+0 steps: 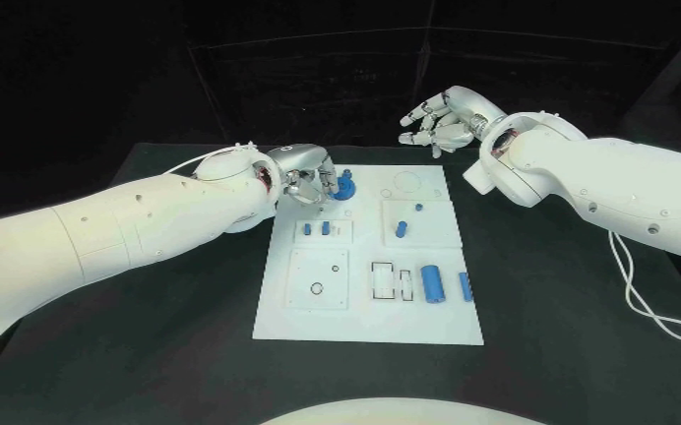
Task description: Assemble the parts on the task board
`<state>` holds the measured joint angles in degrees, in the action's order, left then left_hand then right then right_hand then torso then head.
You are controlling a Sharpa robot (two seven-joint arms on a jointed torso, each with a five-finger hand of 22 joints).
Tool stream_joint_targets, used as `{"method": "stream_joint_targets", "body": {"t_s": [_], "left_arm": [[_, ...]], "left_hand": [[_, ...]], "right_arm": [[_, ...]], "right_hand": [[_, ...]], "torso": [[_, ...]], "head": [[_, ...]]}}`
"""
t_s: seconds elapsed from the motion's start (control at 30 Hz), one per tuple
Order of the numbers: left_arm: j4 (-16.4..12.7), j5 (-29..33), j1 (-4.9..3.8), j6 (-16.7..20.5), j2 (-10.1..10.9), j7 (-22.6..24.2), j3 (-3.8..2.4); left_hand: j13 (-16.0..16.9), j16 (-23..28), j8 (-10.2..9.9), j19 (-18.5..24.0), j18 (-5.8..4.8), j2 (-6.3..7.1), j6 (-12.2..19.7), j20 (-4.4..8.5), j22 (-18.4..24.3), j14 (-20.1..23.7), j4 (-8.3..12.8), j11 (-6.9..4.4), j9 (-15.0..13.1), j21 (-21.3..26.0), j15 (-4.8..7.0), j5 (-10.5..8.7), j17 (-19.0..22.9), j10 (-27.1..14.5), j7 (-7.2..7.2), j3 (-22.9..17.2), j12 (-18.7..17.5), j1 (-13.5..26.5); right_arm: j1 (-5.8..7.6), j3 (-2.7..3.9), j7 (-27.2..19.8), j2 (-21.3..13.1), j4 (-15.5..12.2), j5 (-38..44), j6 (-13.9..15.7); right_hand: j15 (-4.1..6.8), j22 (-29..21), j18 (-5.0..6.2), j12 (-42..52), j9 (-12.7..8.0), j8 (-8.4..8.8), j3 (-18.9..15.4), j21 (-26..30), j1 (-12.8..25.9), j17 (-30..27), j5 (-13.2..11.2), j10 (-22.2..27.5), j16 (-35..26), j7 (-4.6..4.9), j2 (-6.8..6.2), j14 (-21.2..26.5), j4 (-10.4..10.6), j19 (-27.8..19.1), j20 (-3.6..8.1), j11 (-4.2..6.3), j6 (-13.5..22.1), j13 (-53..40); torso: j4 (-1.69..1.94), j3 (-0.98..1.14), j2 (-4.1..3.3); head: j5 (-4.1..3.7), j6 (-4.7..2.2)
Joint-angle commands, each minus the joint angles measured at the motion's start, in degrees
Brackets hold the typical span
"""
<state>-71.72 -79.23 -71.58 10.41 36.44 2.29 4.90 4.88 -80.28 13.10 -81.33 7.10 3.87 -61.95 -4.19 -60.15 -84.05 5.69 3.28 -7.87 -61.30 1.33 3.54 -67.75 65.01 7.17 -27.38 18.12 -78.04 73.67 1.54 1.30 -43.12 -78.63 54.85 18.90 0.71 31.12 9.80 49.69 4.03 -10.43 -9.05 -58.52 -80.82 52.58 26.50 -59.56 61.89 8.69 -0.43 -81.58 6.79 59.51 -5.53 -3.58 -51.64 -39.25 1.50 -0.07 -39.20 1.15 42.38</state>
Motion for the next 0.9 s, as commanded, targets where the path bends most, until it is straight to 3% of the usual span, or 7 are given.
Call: {"method": "stream_joint_targets", "body": {"t_s": [0.03, 0.23, 0.57, 0.9], "left_arm": [[-0.1, 1.1, -0.04, -2.2, 0.8, -1.0, -0.04], [0.4, 1.2, 0.34, -3.6, 1.5, -1.6, -0.03], [1.7, 1.2, 1.24, -4.2, 0.7, -1.8, -0.01], [1.5, 1.2, 1.46, -4.2, 0.5, -1.7, 0.0]], "left_hand": [[-0.1, -0.2, -0.3, -0.5, -0.62, 0.05, -0.3, 0.01, -0.2, -1.9, -0.1, 0.0, 0.0, -0.4, 0.14, 0.24, 0.1, 0.4, 0.02, -0.3, -0.4, 0.6], [-0.1, -0.1, -0.4, -0.5, -0.63, 0.12, -0.3, 0.0, -0.2, -1.8, -0.1, 0.0, 0.0, -0.4, 0.13, 0.23, 0.2, 0.5, 0.01, -0.3, -0.5, 0.8], [-0.1, -0.1, -0.5, -0.5, -0.62, 0.29, -0.4, -0.01, -0.3, -1.8, -0.1, 0.0, 0.1, -0.4, 0.12, 0.22, 0.4, 0.5, 0.0, -0.3, -0.6, 1.0], [-0.1, -0.1, -0.5, -0.5, -0.62, 0.29, -0.4, -0.01, -0.3, -1.8, -0.1, 0.0, 0.1, -0.4, 0.12, 0.22, 0.4, 0.5, 0.0, -0.3, -0.6, 1.0]], "right_arm": [[0.11, 0.03, -0.6, 0.0, 0.1, -0.2, -0.3], [0.1, 0.03, -0.6, 0.0, 0.2, -0.2, -0.4], [0.1, 0.03, -0.6, 0.0, 0.2, -0.2, -0.4], [0.09, 0.03, -0.6, 0.0, 0.2, -0.2, -0.4]], "right_hand": [[0.02, -0.1, 0.78, 0.2, 0.0, -0.16, 0.0, 0.3, -0.4, 0.1, 0.3, 0.2, -0.3, 0.0, -0.09, 0.2, 0.3, -0.2, 0.02, -0.04, 0.2, 0.1], [0.02, -0.1, 0.78, 0.2, 0.0, -0.22, 0.0, 0.4, -0.5, 0.1, 0.3, 0.2, -0.3, 0.0, -0.05, 0.2, 0.3, -0.2, 0.02, -0.04, 0.2, 0.1], [0.02, -0.1, 0.78, 0.2, 0.0, -0.23, 0.0, 0.4, -0.5, 0.1, 0.3, 0.2, -0.3, 0.0, -0.03, 0.2, 0.3, -0.2, 0.02, -0.03, 0.2, 0.1], [0.02, -0.1, 0.78, 0.2, 0.0, -0.23, 0.0, 0.4, -0.5, 0.1, 0.3, 0.2, -0.3, 0.0, -0.03, 0.2, 0.3, -0.2, 0.02, -0.03, 0.2, 0.1]], "torso": [[-0.15, 0.03, -0.07], [-0.26, -0.03, -0.14], [-0.27, 0.08, -0.12], [-0.26, 0.07, -0.1]], "head": [[0.11, 0.07], [0.24, 0.24], [0.29, 0.39], [0.3, 0.52]]}}
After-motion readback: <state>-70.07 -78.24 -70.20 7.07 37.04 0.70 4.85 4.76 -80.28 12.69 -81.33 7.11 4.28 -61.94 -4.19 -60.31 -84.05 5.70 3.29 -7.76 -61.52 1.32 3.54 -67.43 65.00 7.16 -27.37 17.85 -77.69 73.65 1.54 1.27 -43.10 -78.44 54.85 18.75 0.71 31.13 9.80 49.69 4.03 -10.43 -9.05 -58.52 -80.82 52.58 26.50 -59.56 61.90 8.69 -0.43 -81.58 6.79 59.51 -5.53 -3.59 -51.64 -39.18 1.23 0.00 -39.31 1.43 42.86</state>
